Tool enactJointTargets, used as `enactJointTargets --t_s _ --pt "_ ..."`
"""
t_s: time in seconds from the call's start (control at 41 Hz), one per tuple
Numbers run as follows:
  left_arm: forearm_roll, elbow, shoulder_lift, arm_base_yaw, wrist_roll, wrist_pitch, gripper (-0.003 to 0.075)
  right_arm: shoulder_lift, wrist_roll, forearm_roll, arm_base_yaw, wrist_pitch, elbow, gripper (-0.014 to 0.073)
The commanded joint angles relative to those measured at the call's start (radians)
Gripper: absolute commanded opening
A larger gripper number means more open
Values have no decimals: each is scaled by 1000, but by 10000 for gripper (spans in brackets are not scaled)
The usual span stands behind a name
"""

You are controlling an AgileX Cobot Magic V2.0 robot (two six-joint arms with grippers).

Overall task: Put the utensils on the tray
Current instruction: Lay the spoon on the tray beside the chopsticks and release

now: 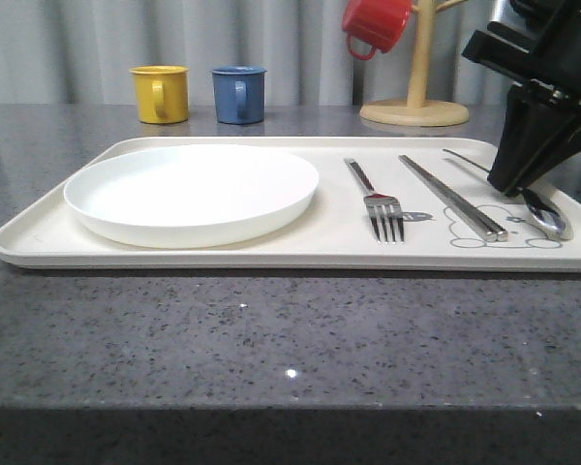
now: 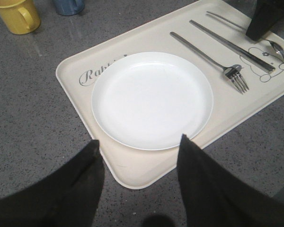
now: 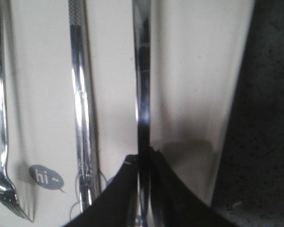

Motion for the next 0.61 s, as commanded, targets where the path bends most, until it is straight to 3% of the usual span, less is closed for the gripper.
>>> enactJointTargets --t_s 0.0,0.146,0.366,0.586 --pt "-11 -26 2 -7 -11 -75 347 -43 1 11 -3 4 -28 217" --pt "-11 -26 2 -7 -11 -75 347 -45 1 11 -3 -3 -29 314" --pt "-11 -26 2 -7 -11 -75 347 -114 -69 11 -3 -9 -31 310" --pt "-11 -26 2 -7 -11 -75 347 -308 -166 3 -3 18 -8 310"
